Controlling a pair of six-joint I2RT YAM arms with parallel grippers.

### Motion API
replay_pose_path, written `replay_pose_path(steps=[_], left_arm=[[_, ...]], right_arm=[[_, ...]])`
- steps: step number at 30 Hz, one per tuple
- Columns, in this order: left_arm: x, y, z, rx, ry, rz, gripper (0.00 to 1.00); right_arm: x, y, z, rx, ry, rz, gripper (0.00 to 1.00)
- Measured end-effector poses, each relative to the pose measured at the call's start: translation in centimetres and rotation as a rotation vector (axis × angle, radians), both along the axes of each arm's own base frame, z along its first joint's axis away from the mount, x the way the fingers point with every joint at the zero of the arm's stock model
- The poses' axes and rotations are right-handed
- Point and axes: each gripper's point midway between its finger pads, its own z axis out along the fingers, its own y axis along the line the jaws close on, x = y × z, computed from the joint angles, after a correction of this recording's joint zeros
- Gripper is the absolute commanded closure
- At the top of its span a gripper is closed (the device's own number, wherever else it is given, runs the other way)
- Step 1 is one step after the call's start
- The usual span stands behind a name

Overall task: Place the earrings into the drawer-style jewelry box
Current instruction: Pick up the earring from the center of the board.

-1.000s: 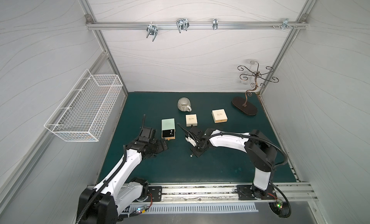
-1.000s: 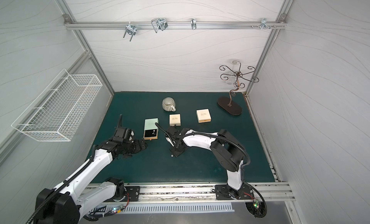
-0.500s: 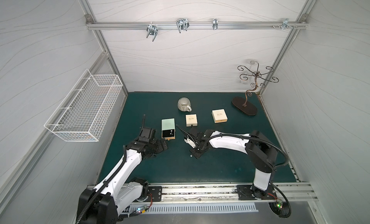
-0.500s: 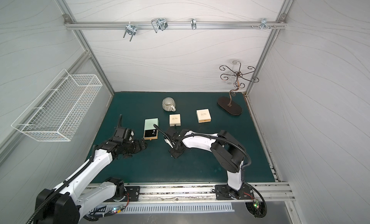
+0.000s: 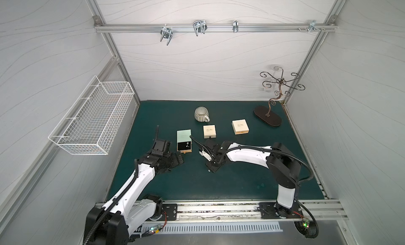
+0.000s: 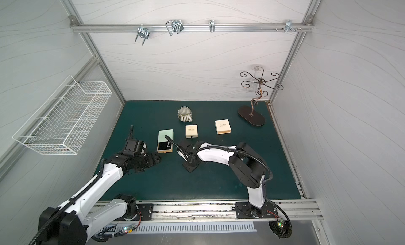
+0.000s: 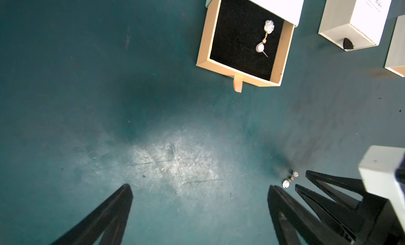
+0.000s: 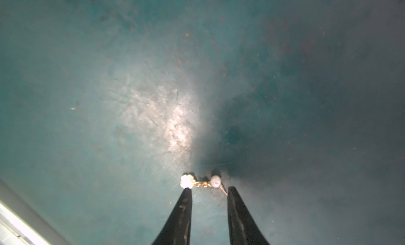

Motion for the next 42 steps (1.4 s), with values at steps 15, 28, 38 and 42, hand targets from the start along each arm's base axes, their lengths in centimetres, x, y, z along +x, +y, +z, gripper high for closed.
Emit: replay_pose_path(steps=[15, 28, 38, 42], left_arm=[[-0.2, 0.0, -0.2, 0.0, 0.003, 0.001, 0.01], [-0.2, 0.0, -0.1, 0.0, 0.001, 0.001, 0.01], [-0.2, 0.0, 0.0, -0.001, -0.004, 0.001, 0.01], [-0.2, 0.0, 0.1, -0.002, -0.009, 0.001, 0.01]], right_arm=[[0.3, -0.4, -1.1, -0.028, 0.009, 0.009, 0.76], [1.1, 0.0, -0.9, -0.012, 0.008, -0.002, 0.91], [1.2, 0.0, -0.9, -0.003, 0.023, -0.008, 0.95], [1.2, 0.0, -0.8, 0.003, 0.03, -0.009, 0.95]])
